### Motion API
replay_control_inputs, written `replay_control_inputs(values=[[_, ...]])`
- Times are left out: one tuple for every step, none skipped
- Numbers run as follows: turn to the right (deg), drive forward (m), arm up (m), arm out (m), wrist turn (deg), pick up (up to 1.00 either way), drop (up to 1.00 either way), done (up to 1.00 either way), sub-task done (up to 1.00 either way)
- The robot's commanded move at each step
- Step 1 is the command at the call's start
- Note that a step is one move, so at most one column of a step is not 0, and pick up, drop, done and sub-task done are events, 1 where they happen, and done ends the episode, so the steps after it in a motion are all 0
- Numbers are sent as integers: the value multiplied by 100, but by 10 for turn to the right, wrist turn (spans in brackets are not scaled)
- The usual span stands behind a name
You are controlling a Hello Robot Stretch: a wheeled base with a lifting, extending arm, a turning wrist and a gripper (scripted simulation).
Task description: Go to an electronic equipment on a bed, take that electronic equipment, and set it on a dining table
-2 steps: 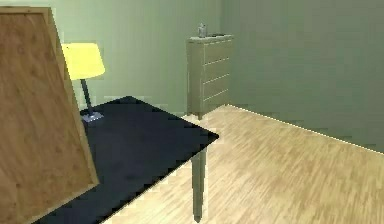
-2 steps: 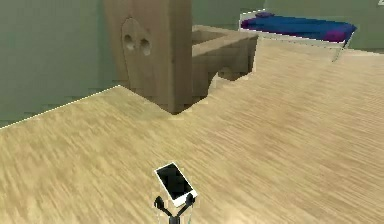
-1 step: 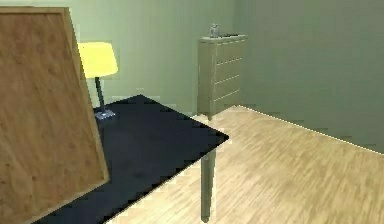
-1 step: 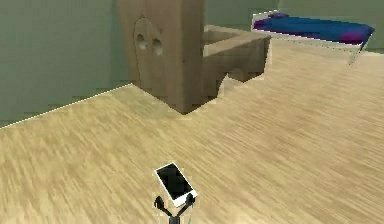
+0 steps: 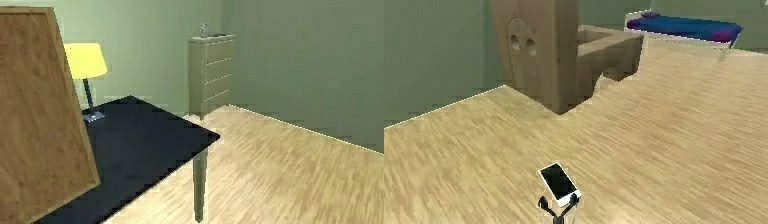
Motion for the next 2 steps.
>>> replay_control_inputs(values=[[-450,0,0,0,0,0,0,0,0],[-450,0,0,0,0,0,0,0,0]])
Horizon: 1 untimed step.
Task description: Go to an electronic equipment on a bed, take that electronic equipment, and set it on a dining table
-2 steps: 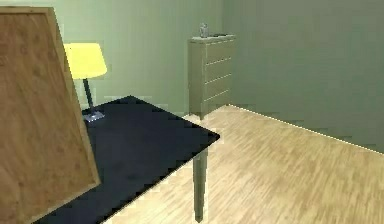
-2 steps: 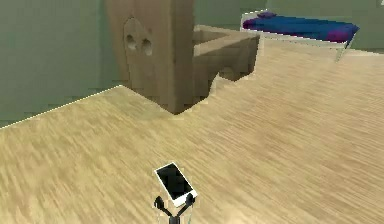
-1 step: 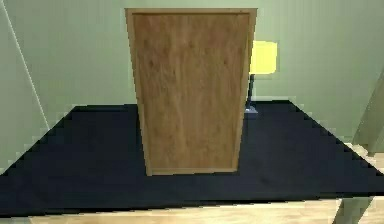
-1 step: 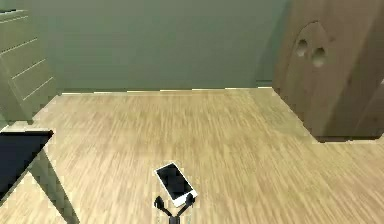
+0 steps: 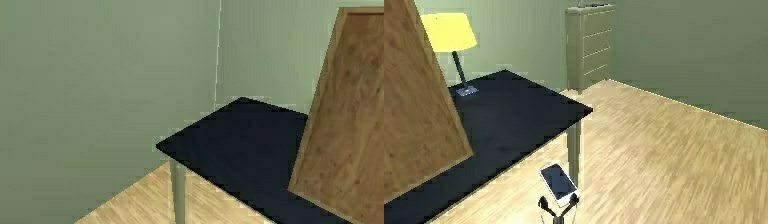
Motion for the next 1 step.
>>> replay_control_inputs(values=[[-240,0,0,0,0,0,0,0,0]])
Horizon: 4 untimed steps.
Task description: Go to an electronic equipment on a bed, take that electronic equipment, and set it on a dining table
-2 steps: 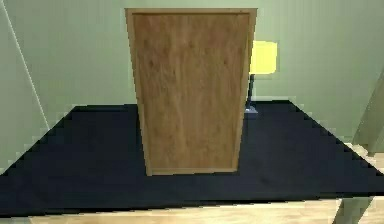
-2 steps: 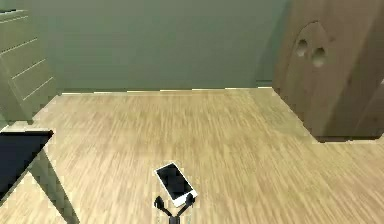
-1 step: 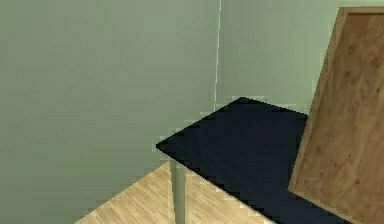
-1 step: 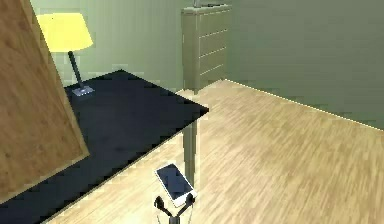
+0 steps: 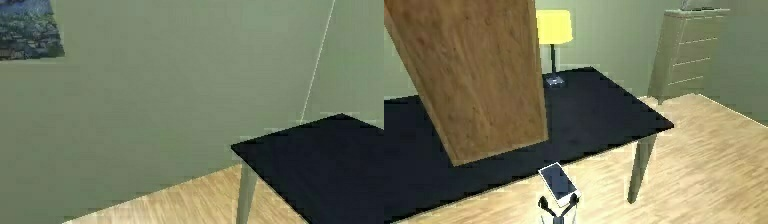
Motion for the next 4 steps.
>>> replay_control_inputs(values=[[0,100,0,0,0,0,0,0,0],[120,0,0,0,0,0,0,0,0],[0,20,0,0,0,0,0,0,0],[450,0,0,0,0,0,0,0,0]])
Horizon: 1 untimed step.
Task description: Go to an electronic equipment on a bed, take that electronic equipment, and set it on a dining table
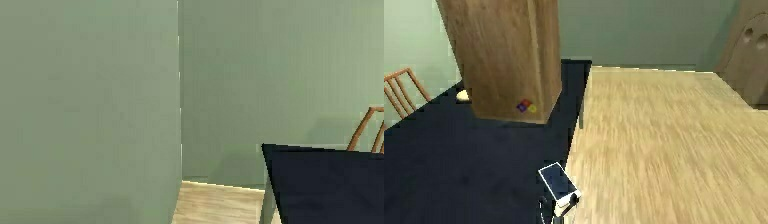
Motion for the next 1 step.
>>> replay_control_inputs(values=[[90,0,0,0,0,0,0,0,0]])
